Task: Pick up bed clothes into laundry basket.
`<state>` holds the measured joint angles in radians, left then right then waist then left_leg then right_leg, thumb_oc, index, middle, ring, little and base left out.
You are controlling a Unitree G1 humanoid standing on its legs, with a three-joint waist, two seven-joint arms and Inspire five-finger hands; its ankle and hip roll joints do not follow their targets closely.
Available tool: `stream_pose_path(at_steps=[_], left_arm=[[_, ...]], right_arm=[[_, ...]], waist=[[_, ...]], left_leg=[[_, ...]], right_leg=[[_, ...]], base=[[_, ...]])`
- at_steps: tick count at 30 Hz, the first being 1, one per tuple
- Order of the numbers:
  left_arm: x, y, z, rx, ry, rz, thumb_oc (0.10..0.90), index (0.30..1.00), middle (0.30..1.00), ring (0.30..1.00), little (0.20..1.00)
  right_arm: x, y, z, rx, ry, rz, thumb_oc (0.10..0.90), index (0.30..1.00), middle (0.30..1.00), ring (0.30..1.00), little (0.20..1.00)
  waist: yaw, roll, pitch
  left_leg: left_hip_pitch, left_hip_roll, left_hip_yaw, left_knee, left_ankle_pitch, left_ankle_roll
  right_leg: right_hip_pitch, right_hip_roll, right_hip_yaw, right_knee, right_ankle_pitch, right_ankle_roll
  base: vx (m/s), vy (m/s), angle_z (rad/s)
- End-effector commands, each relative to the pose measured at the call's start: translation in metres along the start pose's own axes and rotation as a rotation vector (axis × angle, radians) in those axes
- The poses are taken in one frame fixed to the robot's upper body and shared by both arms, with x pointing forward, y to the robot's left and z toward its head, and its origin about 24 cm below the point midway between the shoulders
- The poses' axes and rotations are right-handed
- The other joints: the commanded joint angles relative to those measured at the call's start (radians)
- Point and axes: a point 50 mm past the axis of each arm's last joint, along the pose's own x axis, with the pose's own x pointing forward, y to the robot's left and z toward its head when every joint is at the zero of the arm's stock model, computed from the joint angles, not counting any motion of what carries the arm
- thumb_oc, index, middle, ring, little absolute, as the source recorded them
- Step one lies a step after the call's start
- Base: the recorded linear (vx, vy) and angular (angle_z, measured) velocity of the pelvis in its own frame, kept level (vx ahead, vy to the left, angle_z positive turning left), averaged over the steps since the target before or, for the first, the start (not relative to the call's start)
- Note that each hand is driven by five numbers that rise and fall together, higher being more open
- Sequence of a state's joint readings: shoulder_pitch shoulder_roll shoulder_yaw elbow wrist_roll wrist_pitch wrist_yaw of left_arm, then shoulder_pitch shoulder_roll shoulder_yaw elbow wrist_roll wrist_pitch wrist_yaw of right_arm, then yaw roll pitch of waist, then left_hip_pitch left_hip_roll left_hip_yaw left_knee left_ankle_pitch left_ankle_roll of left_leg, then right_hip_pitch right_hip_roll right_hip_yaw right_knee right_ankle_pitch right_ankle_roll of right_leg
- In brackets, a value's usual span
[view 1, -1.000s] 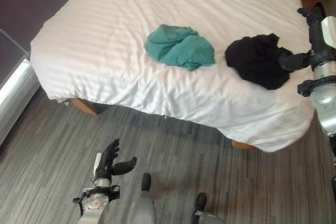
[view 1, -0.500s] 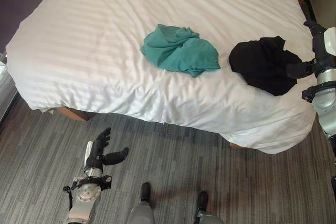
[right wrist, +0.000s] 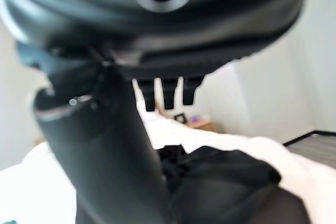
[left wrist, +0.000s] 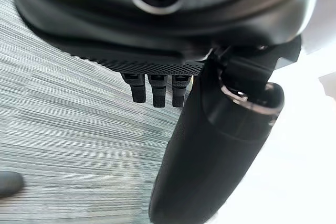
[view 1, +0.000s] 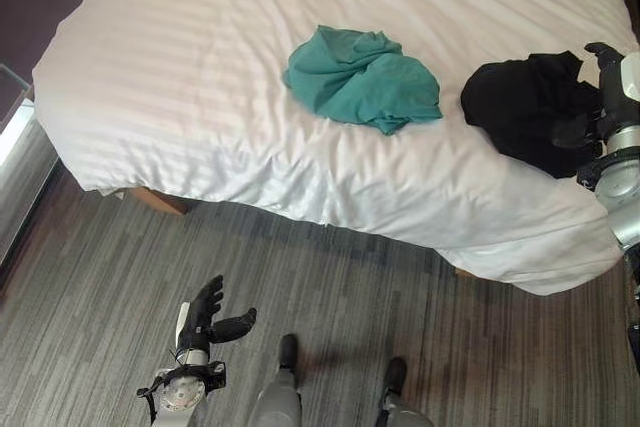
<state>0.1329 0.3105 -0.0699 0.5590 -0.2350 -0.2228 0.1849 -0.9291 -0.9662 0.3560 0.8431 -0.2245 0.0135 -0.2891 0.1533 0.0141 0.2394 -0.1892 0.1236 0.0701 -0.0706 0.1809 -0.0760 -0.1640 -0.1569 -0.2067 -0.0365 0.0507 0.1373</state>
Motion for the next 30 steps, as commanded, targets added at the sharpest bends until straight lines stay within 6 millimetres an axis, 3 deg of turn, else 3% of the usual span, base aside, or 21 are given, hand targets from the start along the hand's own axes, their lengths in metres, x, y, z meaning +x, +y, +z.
stream_pose_path(at_steps=[1, 7, 8, 10, 11, 12, 13, 14, 19, 24, 27, 28, 29, 30], left_arm=[[0.008, 0.025, 0.022, 0.023, -0.114, 0.065, 0.800, 0.900, 0.900, 0.900, 0.900], [0.009, 0.021, 0.002, 0.019, -0.011, 0.075, 0.800, 0.900, 0.900, 0.900, 0.900], [0.007, 0.019, -0.016, 0.013, 0.075, 0.083, 0.800, 0.900, 0.900, 0.900, 0.900], [0.004, 0.018, -0.032, -0.003, 0.159, 0.094, 0.800, 0.900, 0.900, 0.900, 0.900], [0.004, 0.018, -0.032, -0.004, 0.158, 0.094, 0.800, 0.900, 0.900, 0.900, 0.900], [0.001, 0.018, -0.042, -0.005, 0.210, 0.104, 0.800, 0.900, 0.900, 0.900, 0.900], [-0.005, 0.021, -0.059, -0.005, 0.300, 0.125, 0.800, 0.900, 0.900, 0.900, 0.900], [-0.007, 0.022, -0.064, -0.006, 0.328, 0.131, 0.800, 0.900, 0.900, 0.900, 0.900], [-0.018, 0.035, -0.084, -0.010, 0.447, 0.196, 0.800, 0.900, 0.900, 0.900, 0.900], [-0.015, 0.051, -0.078, 0.042, 0.431, 0.241, 0.800, 0.900, 0.900, 0.900, 0.900], [0.001, 0.077, -0.050, 0.088, 0.316, 0.328, 0.800, 0.900, 0.900, 0.900, 0.900], [0.001, 0.077, -0.049, 0.092, 0.314, 0.329, 0.800, 0.900, 0.900, 0.900, 0.900], [0.013, 0.090, -0.021, 0.075, 0.188, 0.395, 0.800, 0.900, 0.900, 0.900, 0.900], [0.017, 0.095, -0.006, 0.074, 0.122, 0.416, 0.800, 0.900, 0.900, 0.900, 0.900]], right_arm=[[0.026, -0.061, 0.043, 0.092, -0.104, -0.226, 0.800, 0.900, 0.900, 0.900, 0.900], [0.028, -0.053, 0.027, 0.168, -0.003, -0.208, 0.800, 0.900, 0.900, 0.900, 0.900], [0.028, -0.044, 0.017, 0.197, 0.058, -0.177, 0.800, 0.900, 0.900, 0.900, 0.900], [0.027, -0.035, 0.010, 0.213, 0.108, -0.142, 0.800, 0.900, 0.900, 0.900, 0.900], [0.027, -0.036, 0.010, 0.213, 0.107, -0.142, 0.635, 0.653, 0.653, 0.653, 0.653], [0.026, -0.031, 0.006, 0.221, 0.135, -0.120, 0.571, 0.556, 0.556, 0.556, 0.556], [0.025, -0.024, 0.000, 0.280, 0.184, -0.094, 0.456, 0.385, 0.385, 0.385, 0.385], [0.025, -0.022, -0.002, 0.304, 0.199, -0.087, 0.400, 0.300, 0.300, 0.300, 0.300], [0.026, -0.026, 0.000, 0.327, 0.194, -0.080, 0.400, 0.300, 0.300, 0.300, 0.300], [0.026, -0.043, 0.004, 0.348, 0.114, -0.138, 0.400, 0.300, 0.300, 0.300, 0.300], [0.012, -0.060, -0.006, 0.380, 0.025, -0.226, 0.400, 0.300, 0.300, 0.300, 0.300], [0.011, -0.059, -0.008, 0.381, 0.029, -0.227, 0.400, 0.300, 0.300, 0.300, 0.300], [-0.005, -0.065, -0.023, 0.424, 0.020, -0.304, 0.400, 0.300, 0.300, 0.300, 0.300], [-0.013, -0.063, -0.031, 0.433, 0.028, -0.319, 0.400, 0.300, 0.300, 0.300, 0.300]], waist=[[0.024, -0.074, -0.004], [0.030, -0.066, 0.012], [0.033, -0.061, 0.018], [0.033, -0.056, 0.023], [0.032, -0.056, 0.023], [0.033, -0.055, 0.024], [0.029, -0.054, 0.025], [0.029, -0.054, 0.024], [0.022, -0.056, 0.015], [-0.005, -0.068, -0.003], [-0.047, -0.073, -0.032], [-0.045, -0.077, -0.032], [-0.067, -0.069, -0.046], [-0.073, -0.069, -0.054]], left_leg=[[-0.035, 0.059, -0.029, -0.017, -0.042, -0.105], [-0.069, 0.060, -0.036, -0.017, -0.031, -0.112], [-0.083, 0.061, -0.038, -0.017, -0.026, -0.114], [-0.096, 0.060, -0.040, -0.017, -0.021, -0.116], [-0.097, 0.060, -0.040, -0.017, -0.021, -0.116], [-0.101, 0.059, -0.039, -0.017, -0.021, -0.117], [-0.104, 0.060, -0.036, -0.017, -0.020, -0.118], [-0.103, 0.059, -0.035, -0.017, -0.020, -0.119], [-0.080, 0.059, -0.026, -0.017, -0.026, -0.119], [-0.029, 0.057, -0.011, -0.017, -0.044, -0.115], [0.036, 0.055, 0.001, -0.017, -0.079, -0.107], [0.033, 0.053, 0.001, -0.017, -0.073, -0.106], [0.063, 0.051, 0.008, -0.017, -0.092, -0.101], [0.067, 0.046, 0.009, -0.017, -0.089, -0.097]], right_leg=[[-0.055, -0.020, -0.015, -0.051, 0.128, 0.042], [-0.081, -0.016, -0.017, -0.051, 0.130, 0.042], [-0.092, -0.015, -0.015, -0.051, 0.132, 0.043], [-0.103, -0.016, -0.013, -0.051, 0.133, 0.043], [-0.104, -0.016, -0.013, -0.051, 0.133, 0.043], [-0.108, -0.016, -0.012, -0.051, 0.135, 0.043], [-0.111, -0.017, -0.011, -0.051, 0.135, 0.044], [-0.111, -0.017, -0.010, -0.051, 0.135, 0.044], [-0.094, -0.023, -0.006, -0.051, 0.131, 0.045], [-0.052, -0.028, 0.000, -0.051, 0.126, 0.048], [0.001, -0.034, 0.007, -0.051, 0.114, 0.054], [-0.002, -0.035, 0.007, -0.051, 0.118, 0.053], [0.020, -0.038, 0.008, -0.051, 0.111, 0.057], [0.024, -0.042, 0.009, -0.051, 0.115, 0.057]], base=[[-0.01, -0.006, 0.16], [0.00, 0.000, 0.04], [0.00, 0.000, 0.00], [0.00, 0.000, 0.00], [0.00, 0.000, 0.00], [0.00, 0.000, 0.00], [0.00, 0.000, 0.00], [0.00, 0.000, 0.00], [0.00, 0.007, 0.00], [0.05, 0.037, -0.01], [0.05, 0.031, -0.05], [0.06, 0.042, 0.00], [0.03, 0.036, 0.02], [0.06, 0.040, 0.08]])
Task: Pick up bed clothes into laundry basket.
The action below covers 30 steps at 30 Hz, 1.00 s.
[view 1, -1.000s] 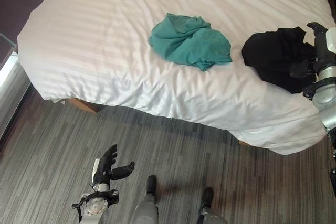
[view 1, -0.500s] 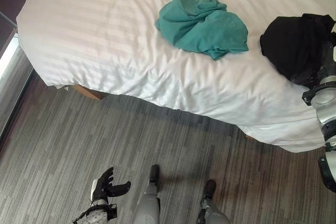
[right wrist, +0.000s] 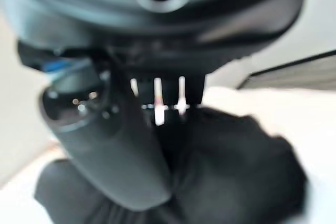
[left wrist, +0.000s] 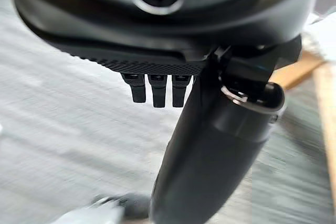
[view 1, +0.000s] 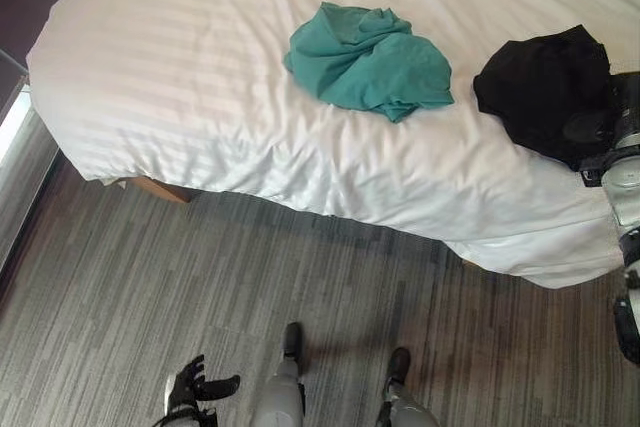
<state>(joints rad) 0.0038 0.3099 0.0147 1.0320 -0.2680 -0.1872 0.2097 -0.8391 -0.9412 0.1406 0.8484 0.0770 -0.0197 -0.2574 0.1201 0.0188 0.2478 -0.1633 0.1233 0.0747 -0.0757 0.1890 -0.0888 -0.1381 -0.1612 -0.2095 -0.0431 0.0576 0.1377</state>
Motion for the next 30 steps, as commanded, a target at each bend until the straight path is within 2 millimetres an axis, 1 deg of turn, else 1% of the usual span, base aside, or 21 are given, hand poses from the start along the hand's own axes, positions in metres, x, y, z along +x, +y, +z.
stream_pose_path(at_steps=[1, 2, 5, 6, 7, 8, 9, 11, 15, 16, 17, 18, 19, 20, 21, 22, 23, 25, 27, 28, 30], left_arm=[[0.007, 0.067, 0.076, 0.001, -0.310, 0.261, 0.800, 0.900, 0.900, 0.900, 0.900], [0.003, 0.076, 0.098, -0.022, -0.408, 0.299, 0.800, 0.900, 0.900, 0.900, 0.900], [-0.012, 0.098, 0.150, -0.031, -0.633, 0.388, 0.800, 0.900, 0.900, 0.900, 0.900], [-0.013, 0.098, 0.151, -0.023, -0.636, 0.388, 0.800, 0.900, 0.900, 0.900, 0.900], [-0.026, 0.111, 0.179, -0.031, -0.768, 0.440, 0.800, 0.900, 0.900, 0.900, 0.900], [-0.031, 0.115, 0.188, -0.026, -0.807, 0.460, 0.800, 0.900, 0.900, 0.900, 0.900], [-0.039, 0.122, 0.203, -0.027, -0.872, 0.487, 0.800, 0.900, 0.900, 0.900, 0.900], [-0.052, 0.132, 0.222, -0.028, -0.958, 0.531, 0.800, 0.900, 0.900, 0.900, 0.900], [-0.079, 0.139, 0.266, -0.050, -1.150, 0.575, 0.800, 0.900, 0.900, 0.900, 0.900], [-0.085, 0.140, 0.279, -0.034, -1.193, 0.585, 0.800, 0.900, 0.900, 0.900, 0.900], [-0.086, 0.139, 0.281, -0.031, -1.195, 0.586, 0.800, 0.900, 0.900, 0.900, 0.900], [-0.092, 0.138, 0.294, -0.011, -1.234, 0.592, 0.800, 0.900, 0.900, 0.900, 0.900], [-0.100, 0.132, 0.317, 0.034, -1.294, 0.593, 0.800, 0.900, 0.900, 0.900, 0.900], [-0.101, 0.131, 0.318, 0.034, -1.296, 0.592, 0.800, 0.900, 0.900, 0.900, 0.900], [-0.108, 0.122, 0.342, 0.083, -1.340, 0.570, 0.800, 0.900, 0.900, 0.900, 0.900], [-0.113, 0.116, 0.358, 0.107, -1.369, 0.559, 0.800, 0.900, 0.900, 0.900, 0.900], [-0.114, 0.114, 0.363, 0.109, -1.377, 0.558, 0.800, 0.900, 0.900, 0.900, 0.900], [-0.113, 0.092, 0.401, 0.209, -1.355, 0.535, 0.800, 0.900, 0.900, 0.900, 0.900], [-0.115, 0.087, 0.414, 0.212, -1.349, 0.538, 0.800, 0.900, 0.900, 0.900, 0.900], [-0.116, 0.083, 0.428, 0.227, -1.327, 0.552, 0.800, 0.900, 0.900, 0.900, 0.900], [-0.115, 0.088, 0.436, 0.290, -1.289, 0.601, 0.800, 0.900, 0.900, 0.900, 0.900]], right_arm=[[-0.014, -0.066, 0.007, 0.050, -0.164, -0.294, 0.400, 0.300, 0.300, 0.300, 0.300], [-0.023, -0.074, -0.009, 0.062, -0.131, -0.339, 0.400, 0.300, 0.300, 0.300, 0.300], [-0.050, -0.082, -0.056, 0.090, -0.007, -0.415, 0.400, 0.300, 0.300, 0.300, 0.300], [-0.052, -0.083, -0.059, 0.092, -0.001, -0.417, 0.400, 0.300, 0.300, 0.300, 0.300], [-0.069, -0.086, -0.086, 0.112, 0.086, -0.456, 0.400, 0.300, 0.300, 0.300, 0.300], [-0.080, -0.086, -0.102, 0.117, 0.138, -0.459, 0.400, 0.300, 0.300, 0.300, 0.300], [-0.091, -0.085, -0.118, 0.115, 0.200, -0.457, 0.400, 0.300, 0.300, 0.300, 0.300], [-0.114, -0.080, -0.147, 0.118, 0.312, -0.448, 0.400, 0.300, 0.300, 0.300, 0.300], [-0.161, -0.058, -0.195, 0.112, 0.529, -0.392, 0.400, 0.300, 0.300, 0.300, 0.300], [-0.171, -0.051, -0.203, 0.112, 0.573, -0.370, 0.400, 0.300, 0.300, 0.300, 0.300], [-0.172, -0.050, -0.204, 0.116, 0.576, -0.371, 0.400, 0.300, 0.300, 0.300, 0.300], [-0.180, -0.043, -0.210, 0.111, 0.613, -0.344, 0.400, 0.300, 0.300, 0.300, 0.300], [-0.199, -0.027, -0.222, 0.116, 0.690, -0.279, 0.400, 0.300, 0.300, 0.300, 0.300], [-0.199, -0.027, -0.223, 0.117, 0.691, -0.280, 0.400, 0.300, 0.300, 0.300, 0.300], [-0.215, -0.010, -0.233, 0.123, 0.771, -0.207, 0.400, 0.300, 0.300, 0.300, 0.300], [-0.221, -0.001, -0.237, 0.132, 0.807, -0.172, 0.400, 0.300, 0.300, 0.300, 0.300], [-0.222, 0.000, -0.238, 0.141, 0.811, -0.177, 0.400, 0.300, 0.300, 0.300, 0.300], [-0.238, 0.030, -0.243, 0.151, 0.886, -0.041, 0.400, 0.300, 0.300, 0.300, 0.300], [-0.241, 0.037, -0.243, 0.151, 0.892, -0.017, 0.400, 0.300, 0.300, 0.300, 0.300], [-0.245, 0.048, -0.241, 0.151, 0.893, 0.035, 0.400, 0.300, 0.300, 0.300, 0.300], [-0.257, 0.054, -0.242, 0.152, 0.902, 0.075, 0.400, 0.300, 0.300, 0.300, 0.300]], waist=[[-0.041, -0.075, -0.071], [-0.050, -0.069, -0.079], [-0.065, -0.067, -0.102], [-0.060, -0.072, -0.103], [-0.072, -0.066, -0.116], [-0.073, -0.069, -0.121], [-0.081, -0.067, -0.128], [-0.092, -0.068, -0.138], [-0.126, -0.055, -0.152], [-0.137, -0.050, -0.154], [-0.135, -0.053, -0.154], [-0.145, -0.049, -0.155], [-0.169, -0.043, -0.152], [-0.167, -0.045, -0.151], [-0.193, -0.034, -0.152], [-0.205, -0.030, -0.150], [-0.199, -0.035, -0.148], [-0.244, -0.017, -0.140], [-0.243, -0.022, -0.133], [-0.262, -0.016, -0.123], [-0.277, -0.015, -0.116]], left_leg=[[0.056, 0.044, 0.004, -0.012, -0.105, -0.081], [0.073, 0.044, 0.005, -0.012, -0.119, -0.079], [0.102, 0.039, 0.014, -0.012, -0.125, -0.073], [0.103, 0.039, 0.014, -0.012, -0.126, -0.072], [0.118, 0.039, 0.020, -0.012, -0.135, -0.069], [0.130, 0.038, 0.024, -0.012, -0.139, -0.067], [0.140, 0.039, 0.028, -0.012, -0.144, -0.066], [0.158, 0.039, 0.036, -0.012, -0.151, -0.065], [0.178, 0.041, 0.047, -0.012, -0.159, -0.063], [0.180, 0.042, 0.049, -0.012, -0.160, -0.062], [0.180, 0.042, 0.049, -0.012, -0.160, -0.062], [0.182, 0.044, 0.052, -0.012, -0.160, -0.063], [0.181, 0.047, 0.060, -0.012, -0.160, -0.064], [0.180, 0.047, 0.061, -0.012, -0.160, -0.064], [0.178, 0.049, 0.069, -0.012, -0.158, -0.066], [0.174, 0.050, 0.072, -0.012, -0.156, -0.066], [0.171, 0.050, 0.072, -0.012, -0.156, -0.066], [0.158, 0.055, 0.090, -0.012, -0.148, -0.070], [0.151, 0.056, 0.096, -0.012, -0.145, -0.071], [0.141, 0.060, 0.108, -0.012, -0.139, -0.074], [0.136, 0.068, 0.121, -0.012, -0.135, -0.077]], right_leg=[[0.014, -0.039, 0.011, -0.044, 0.104, 0.058], [0.027, -0.040, 0.013, -0.044, 0.096, 0.060], [0.048, -0.047, 0.016, -0.044, 0.096, 0.062], [0.050, -0.047, 0.015, -0.044, 0.095, 0.062], [0.059, -0.049, 0.020, -0.044, 0.093, 0.063], [0.066, -0.050, 0.023, -0.044, 0.091, 0.063], [0.071, -0.051, 0.027, -0.044, 0.090, 0.062], [0.082, -0.050, 0.033, -0.044, 0.088, 0.061], [0.088, -0.046, 0.046, -0.044, 0.084, 0.059], [0.087, -0.044, 0.050, -0.044, 0.083, 0.060], [0.087, -0.043, 0.050, -0.044, 0.083, 0.060], [0.085, -0.042, 0.053, -0.044, 0.083, 0.060], [0.077, -0.038, 0.061, -0.044, 0.085, 0.061], [0.076, -0.038, 0.061, -0.044, 0.086, 0.061], [0.065, -0.035, 0.071, -0.044, 0.089, 0.062], [0.057, -0.033, 0.077, -0.044, 0.091, 0.063], [0.054, -0.033, 0.077, -0.044, 0.092, 0.062], [0.027, -0.026, 0.093, -0.044, 0.101, 0.066], [0.014, -0.023, 0.099, -0.044, 0.104, 0.067], [-0.006, -0.018, 0.109, -0.044, 0.110, 0.068], [-0.023, -0.013, 0.119, -0.044, 0.115, 0.071]], base=[[0.06, 0.017, 0.06], [0.04, 0.010, 0.04], [0.06, 0.009, -0.05], [0.04, -0.008, -0.10], [0.07, -0.009, -0.21], [0.09, -0.019, -0.25], [0.08, -0.014, -0.23], [0.07, -0.020, -0.17], [0.06, -0.021, -0.21], [0.04, -0.015, -0.10], [0.03, -0.017, -0.10], [0.01, -0.015, -0.11], [0.01, -0.015, -0.12], [-0.01, -0.018, -0.10], [-0.02, -0.020, -0.07], [-0.02, -0.021, -0.07], [-0.02, -0.020, -0.18], [-0.04, -0.024, -0.21], [-0.04, -0.023, -0.31], [-0.04, -0.031, -0.33], [-0.02, -0.045, -0.33]])
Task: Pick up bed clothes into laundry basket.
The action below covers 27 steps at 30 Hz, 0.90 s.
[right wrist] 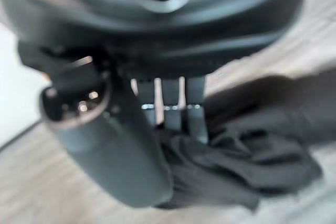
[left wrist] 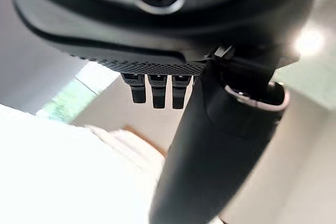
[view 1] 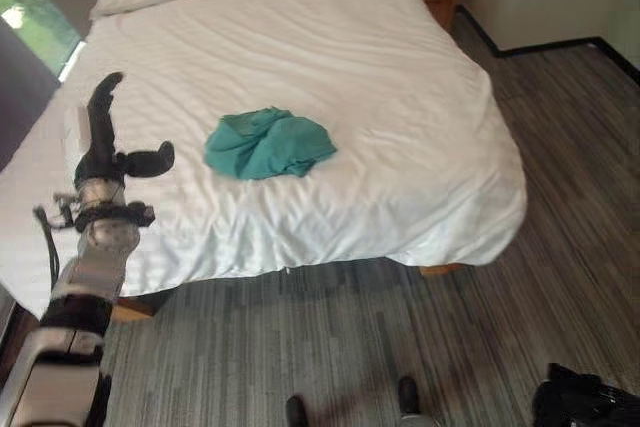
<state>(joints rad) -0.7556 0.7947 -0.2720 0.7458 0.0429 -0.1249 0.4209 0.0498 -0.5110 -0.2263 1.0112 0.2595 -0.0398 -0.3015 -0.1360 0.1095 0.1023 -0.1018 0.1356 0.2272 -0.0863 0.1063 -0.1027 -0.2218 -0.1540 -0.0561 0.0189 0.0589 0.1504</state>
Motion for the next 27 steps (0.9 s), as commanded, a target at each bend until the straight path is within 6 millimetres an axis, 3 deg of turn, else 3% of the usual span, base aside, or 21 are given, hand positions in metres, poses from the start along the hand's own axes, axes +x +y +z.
stream_pose_path(at_steps=[1, 8, 15, 21, 22, 23, 27], left_arm=[[0.047, 0.084, 0.046, 0.066, -0.107, 0.269, 0.800, 0.900, 0.900, 0.900, 0.900], [0.058, 0.099, 0.033, 0.271, -0.004, 0.238, 0.800, 0.900, 0.900, 0.900, 0.900], [0.049, 0.120, -0.012, 0.495, 0.212, 0.169, 0.800, 0.900, 0.900, 0.900, 0.900], [0.033, 0.107, -0.044, 0.503, 0.335, 0.069, 0.800, 0.900, 0.900, 0.900, 0.900], [0.033, 0.106, -0.045, 0.502, 0.337, 0.068, 0.712, 0.768, 0.768, 0.768, 0.768], [0.027, 0.097, -0.054, 0.448, 0.356, 0.031, 0.400, 0.300, 0.300, 0.300, 0.300], [0.022, 0.095, -0.060, 0.455, 0.347, 0.020, 0.400, 0.300, 0.300, 0.300, 0.300]], right_arm=[[-0.002, 0.013, 0.027, 0.069, -0.156, 0.042, 0.400, 0.300, 0.300, 0.300, 0.300], [-0.013, 0.022, -0.003, 0.074, -0.098, 0.100, 0.400, 0.300, 0.300, 0.300, 0.300], [-0.021, 0.028, -0.014, 0.115, -0.090, 0.136, 0.400, 0.300, 0.300, 0.300, 0.300], [-0.026, 0.032, -0.013, 0.142, -0.114, 0.168, 0.400, 0.300, 0.300, 0.300, 0.300], [-0.026, 0.032, -0.013, 0.141, -0.114, 0.166, 0.400, 0.300, 0.300, 0.300, 0.300], [-0.027, 0.033, -0.007, 0.137, -0.142, 0.174, 0.400, 0.300, 0.300, 0.300, 0.300], [-0.031, 0.043, 0.001, 0.095, -0.191, 0.228, 0.400, 0.300, 0.300, 0.300, 0.300]], waist=[[-0.027, -0.109, 0.032], [-0.066, -0.123, 0.050], [-0.097, -0.151, 0.077], [-0.105, -0.169, 0.103], [-0.107, -0.167, 0.102], [-0.107, -0.168, 0.107], [-0.103, -0.171, 0.092]], left_leg=[[0.070, 0.060, -0.021, -0.001, -0.049, -0.065], [0.059, 0.083, 0.027, -0.001, -0.035, -0.077], [0.019, 0.109, 0.062, -0.001, -0.019, -0.087], [-0.025, 0.119, 0.061, -0.001, -0.008, -0.094], [-0.025, 0.120, 0.060, -0.001, -0.008, -0.094], [-0.049, 0.122, 0.051, -0.001, -0.009, -0.095], [-0.064, 0.129, 0.046, -0.001, -0.006, -0.099]], right_leg=[[0.050, -0.017, -0.030, -0.106, 0.118, 0.059], [0.000, 0.011, 0.005, -0.106, 0.133, 0.065], [-0.072, 0.041, 0.035, -0.106, 0.159, 0.070], [-0.118, 0.044, 0.036, -0.106, 0.170, 0.066], [-0.118, 0.044, 0.035, -0.106, 0.170, 0.066], [-0.132, 0.044, 0.031, -0.106, 0.169, 0.067], [-0.139, 0.044, 0.026, -0.106, 0.168, 0.063]], base=[[-0.01, -0.043, -0.41], [0.00, -0.039, -0.32], [-0.02, -0.034, -0.22], [-0.02, -0.019, -0.09], [-0.04, -0.003, 0.07], [-0.05, -0.005, 0.04], [-0.04, -0.019, 0.05]])
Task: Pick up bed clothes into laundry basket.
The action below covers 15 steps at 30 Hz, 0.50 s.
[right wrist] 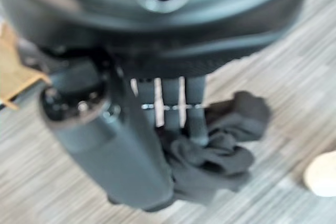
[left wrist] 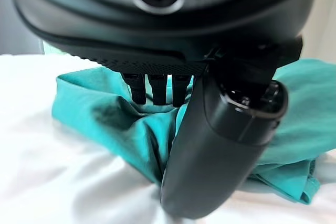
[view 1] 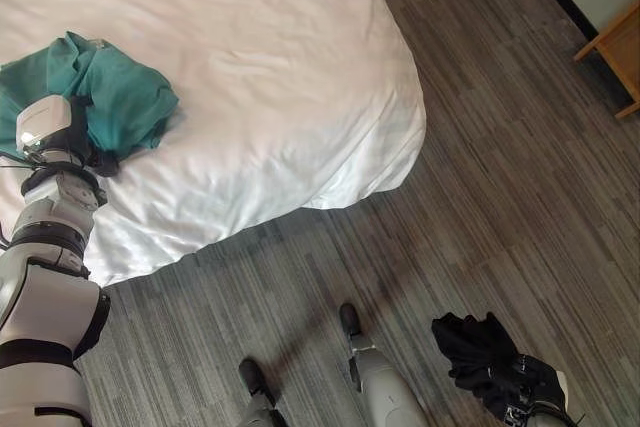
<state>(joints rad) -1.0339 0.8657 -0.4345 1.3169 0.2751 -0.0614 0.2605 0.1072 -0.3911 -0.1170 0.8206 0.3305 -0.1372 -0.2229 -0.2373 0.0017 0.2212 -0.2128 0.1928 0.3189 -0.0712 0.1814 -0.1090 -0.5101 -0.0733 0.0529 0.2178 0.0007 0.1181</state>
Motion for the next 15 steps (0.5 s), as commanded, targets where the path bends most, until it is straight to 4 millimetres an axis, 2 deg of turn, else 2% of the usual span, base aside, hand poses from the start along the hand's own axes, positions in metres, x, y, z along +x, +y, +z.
stream_pose_path(at_steps=[1, 5, 6, 7, 8, 9, 10, 11, 12, 13, 15], left_arm=[[0.003, 0.048, -0.027, -0.027, 0.055, 0.149, 0.400, 0.300, 0.300, 0.300, 0.300], [0.006, 0.084, -0.009, -0.019, -0.032, 0.299, 0.400, 0.300, 0.300, 0.300, 0.300], [0.006, 0.084, -0.009, -0.019, -0.032, 0.299, 0.400, 0.300, 0.300, 0.300, 0.300], [0.005, 0.108, 0.003, -0.036, -0.100, 0.405, 0.400, 0.300, 0.300, 0.300, 0.300], [0.005, 0.108, 0.003, -0.036, -0.099, 0.407, 0.400, 0.300, 0.300, 0.300, 0.300], [-0.002, 0.139, 0.020, -0.049, -0.204, 0.538, 0.400, 0.300, 0.300, 0.300, 0.300], [-0.002, 0.139, 0.020, -0.049, -0.203, 0.540, 0.400, 0.300, 0.300, 0.300, 0.300], [-0.013, 0.166, 0.033, -0.062, -0.299, 0.650, 0.400, 0.300, 0.300, 0.300, 0.300], [-0.013, 0.167, 0.032, -0.062, -0.297, 0.651, 0.400, 0.300, 0.300, 0.300, 0.300], [-0.023, 0.184, 0.040, -0.094, -0.364, 0.736, 0.400, 0.300, 0.300, 0.300, 0.300], [-0.034, 0.195, 0.041, -0.112, -0.414, 0.791, 0.400, 0.300, 0.300, 0.300, 0.300]], right_arm=[[-0.008, -0.011, -0.002, -0.021, -0.060, -0.015, 0.400, 0.300, 0.300, 0.300, 0.300], [-0.009, -0.009, -0.008, -0.044, -0.045, 0.012, 0.400, 0.300, 0.300, 0.300, 0.300], [-0.009, -0.009, -0.008, -0.044, -0.045, 0.012, 0.400, 0.300, 0.300, 0.300, 0.300], [-0.007, -0.008, -0.009, -0.044, -0.027, 0.010, 0.400, 0.300, 0.300, 0.300, 0.300], [-0.007, -0.007, -0.009, -0.044, -0.029, 0.011, 0.400, 0.300, 0.300, 0.300, 0.300], [-0.003, -0.005, -0.006, -0.030, -0.021, 0.005, 0.400, 0.300, 0.300, 0.300, 0.300], [-0.003, -0.005, -0.005, -0.030, -0.023, 0.006, 0.400, 0.300, 0.300, 0.300, 0.300], [-0.006, 0.000, -0.017, -0.048, 0.024, 0.032, 0.400, 0.300, 0.300, 0.300, 0.300], [-0.006, 0.000, -0.017, -0.049, 0.022, 0.033, 0.400, 0.300, 0.300, 0.300, 0.300], [-0.007, 0.005, -0.019, -0.063, 0.033, 0.055, 0.400, 0.300, 0.300, 0.300, 0.300], [-0.008, 0.004, -0.019, -0.070, 0.031, 0.059, 0.400, 0.300, 0.300, 0.300, 0.300]], waist=[[0.001, -0.064, -0.029], [0.032, -0.049, -0.037], [0.031, -0.049, -0.037], [0.053, -0.033, -0.045], [0.051, -0.035, -0.044], [0.077, -0.022, -0.047], [0.075, -0.024, -0.046], [0.103, -0.011, -0.051], [0.101, -0.012, -0.049], [0.118, -0.004, -0.052], [0.127, 0.007, -0.052]], left_leg=[[0.047, 0.071, -0.048, -0.016, -0.075, -0.092], [0.080, 0.068, -0.061, -0.016, -0.077, -0.092], [0.079, 0.067, -0.062, -0.016, -0.076, -0.092], [0.105, 0.064, -0.069, -0.016, -0.084, -0.092], [0.101, 0.063, -0.071, -0.016, -0.077, -0.092], [0.122, 0.060, -0.084, -0.016, -0.083, -0.090], [0.119, 0.058, -0.085, -0.016, -0.077, -0.090], [0.157, 0.059, -0.089, -0.016, -0.088, -0.091], [0.154, 0.058, -0.090, -0.016, -0.081, -0.091], [0.173, 0.062, -0.094, -0.016, -0.084, -0.092], [0.174, 0.066, -0.107, -0.016, -0.077, -0.095]], right_leg=[[0.152, -0.038, -0.086, -0.305, 0.228, 0.093], [0.204, -0.046, -0.107, -0.305, 0.211, 0.089], [0.203, -0.047, -0.107, -0.305, 0.212, 0.089], [0.241, -0.052, -0.119, -0.305, 0.200, 0.089], [0.237, -0.053, -0.119, -0.305, 0.205, 0.088], [0.270, -0.056, -0.130, -0.305, 0.195, 0.088], [0.268, -0.058, -0.130, -0.305, 0.199, 0.087], [0.316, -0.058, -0.145, -0.305, 0.180, 0.084], [0.314, -0.059, -0.145, -0.305, 0.185, 0.083], [0.338, -0.054, -0.150, -0.305, 0.171, 0.077], [0.356, -0.045, -0.155, -0.305, 0.157, 0.066]], base=[[-0.01, -0.028, 0.12], [0.01, -0.039, 0.14], [0.04, -0.040, 0.07], [0.02, -0.030, 0.00], [0.04, -0.052, 0.04], [-0.02, -0.031, 0.10], [0.03, -0.062, 0.19], [0.00, -0.045, 0.28], [0.03, -0.091, 0.27], [-0.02, -0.101, 0.29], [-0.02, -0.105, 0.27]])
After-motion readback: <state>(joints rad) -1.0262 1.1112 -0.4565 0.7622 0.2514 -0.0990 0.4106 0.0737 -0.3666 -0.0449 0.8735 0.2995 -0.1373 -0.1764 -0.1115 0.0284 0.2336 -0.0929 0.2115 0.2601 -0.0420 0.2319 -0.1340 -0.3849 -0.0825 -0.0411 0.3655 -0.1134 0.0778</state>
